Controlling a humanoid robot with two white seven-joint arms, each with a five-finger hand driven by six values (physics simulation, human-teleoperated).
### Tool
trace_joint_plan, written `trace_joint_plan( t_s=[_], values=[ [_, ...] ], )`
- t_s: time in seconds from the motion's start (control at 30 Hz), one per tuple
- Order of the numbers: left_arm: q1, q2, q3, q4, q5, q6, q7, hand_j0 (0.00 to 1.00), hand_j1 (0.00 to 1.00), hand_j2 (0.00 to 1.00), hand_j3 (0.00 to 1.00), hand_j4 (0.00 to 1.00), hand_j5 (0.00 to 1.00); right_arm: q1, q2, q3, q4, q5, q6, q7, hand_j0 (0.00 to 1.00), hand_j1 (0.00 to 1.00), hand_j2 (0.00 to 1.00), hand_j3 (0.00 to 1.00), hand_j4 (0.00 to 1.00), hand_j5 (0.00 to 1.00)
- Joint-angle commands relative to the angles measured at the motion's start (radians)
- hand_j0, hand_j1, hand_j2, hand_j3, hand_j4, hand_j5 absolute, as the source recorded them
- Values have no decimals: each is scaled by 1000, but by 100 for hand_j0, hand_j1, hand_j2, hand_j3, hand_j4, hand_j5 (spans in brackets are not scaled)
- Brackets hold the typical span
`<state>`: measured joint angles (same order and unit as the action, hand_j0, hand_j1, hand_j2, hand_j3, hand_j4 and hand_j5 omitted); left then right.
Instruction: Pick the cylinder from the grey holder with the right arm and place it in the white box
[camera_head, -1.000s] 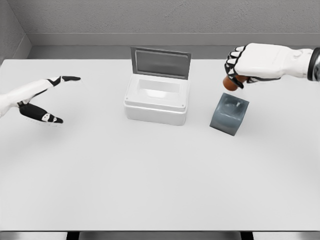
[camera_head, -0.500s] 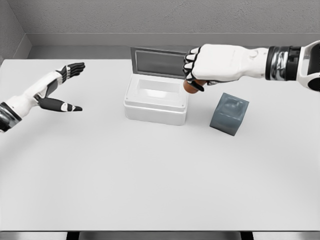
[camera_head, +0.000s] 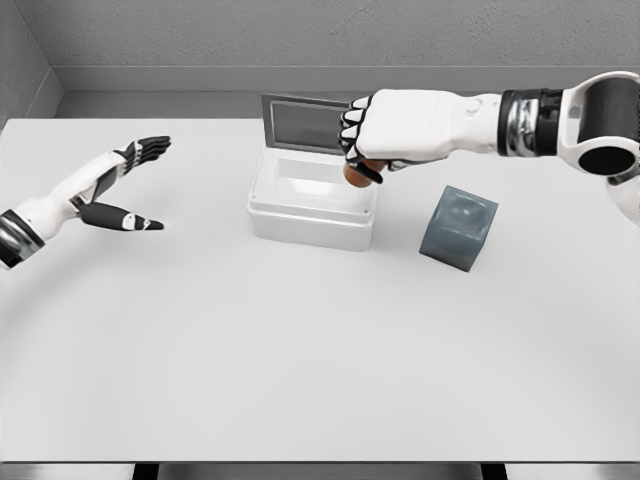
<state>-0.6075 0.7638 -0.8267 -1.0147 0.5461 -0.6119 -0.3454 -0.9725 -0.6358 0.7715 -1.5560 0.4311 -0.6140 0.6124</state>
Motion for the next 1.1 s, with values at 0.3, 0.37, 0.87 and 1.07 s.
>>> trace_joint_plan(
  t_s=[0.3, 0.37, 0.87, 1.07],
  values=[
    [2, 3, 1, 10, 3, 1, -3, 100, 100, 100, 100, 100, 100, -15, 27, 9, 63, 2, 3, -2, 14, 14, 14, 14, 14, 14],
    [3, 3, 1, 10, 3, 1, -3, 100, 100, 100, 100, 100, 100, -17, 31, 11, 74, 15, 3, -2, 14, 14, 14, 14, 14, 14],
    [9, 5, 1, 10, 3, 1, -3, 100, 100, 100, 100, 100, 100, -21, 53, 45, 99, 40, 3, -2, 100, 100, 100, 100, 100, 100],
    [9, 5, 1, 10, 3, 1, -3, 100, 100, 100, 100, 100, 100, -26, 51, 38, 83, 35, 3, -2, 100, 100, 100, 100, 100, 100]
  ],
)
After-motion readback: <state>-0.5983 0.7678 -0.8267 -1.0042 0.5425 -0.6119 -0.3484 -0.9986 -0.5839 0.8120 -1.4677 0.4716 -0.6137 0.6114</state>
